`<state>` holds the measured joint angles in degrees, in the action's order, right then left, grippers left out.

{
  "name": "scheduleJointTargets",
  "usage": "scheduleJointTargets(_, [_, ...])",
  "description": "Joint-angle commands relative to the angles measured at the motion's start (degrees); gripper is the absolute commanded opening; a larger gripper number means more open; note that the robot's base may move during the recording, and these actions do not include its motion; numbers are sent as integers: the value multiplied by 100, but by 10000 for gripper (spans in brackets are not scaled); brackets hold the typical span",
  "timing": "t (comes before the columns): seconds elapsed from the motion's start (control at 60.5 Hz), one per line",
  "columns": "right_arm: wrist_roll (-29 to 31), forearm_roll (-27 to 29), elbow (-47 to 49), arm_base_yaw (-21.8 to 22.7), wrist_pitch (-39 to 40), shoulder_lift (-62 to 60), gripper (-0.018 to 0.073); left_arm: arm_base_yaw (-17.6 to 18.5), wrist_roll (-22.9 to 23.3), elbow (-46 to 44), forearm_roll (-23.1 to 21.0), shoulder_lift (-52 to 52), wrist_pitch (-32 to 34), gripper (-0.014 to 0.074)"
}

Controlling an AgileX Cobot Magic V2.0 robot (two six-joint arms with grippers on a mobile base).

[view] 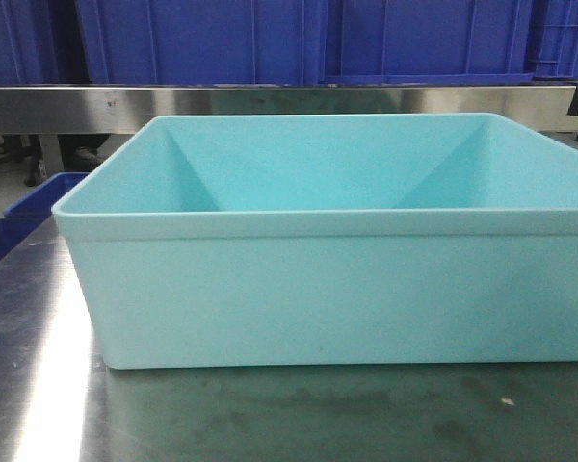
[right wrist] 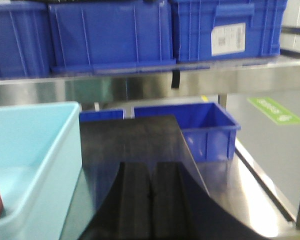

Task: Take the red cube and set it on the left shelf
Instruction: 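Move the right gripper over the teal bin toward the red cube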

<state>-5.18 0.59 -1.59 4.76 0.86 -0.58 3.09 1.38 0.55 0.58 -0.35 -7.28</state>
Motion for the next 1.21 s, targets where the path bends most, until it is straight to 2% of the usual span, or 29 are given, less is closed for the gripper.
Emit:
scheduleJointTargets(0.0, [40,-6,226,-2,890,-125,65,25,5,132,-22,-85,503,102])
scheduleJointTargets(0.05, [40,-6,409,-2,768,-106,65,25,5,132,-22,-85,503,102])
scheduleJointTargets(0.182, [40,-6,1483,-2,-352,245,65,25,5,132,-22,-85,503,102])
scheduleJointTargets(0.43, [50,-1,3778,-128,-2633,1798,65,25,5,132,-22,-85,503,102])
scheduleJointTargets(0.529, [50,37,4508,-591,-3076,2401,65,25,5,132,-22,-85,503,102])
scheduleJointTargets(0.76, [62,157,6047,-1979,-4093,3958,83,25,5,132,-22,-85,503,102])
scheduleJointTargets(1.024, [62,158,7317,-3394,-4730,5896,362,25,5,132,-22,-85,503,102])
scheduleJointTargets(1.19, [62,158,7781,-3835,-4957,7062,440,25,5,132,-22,-85,503,102])
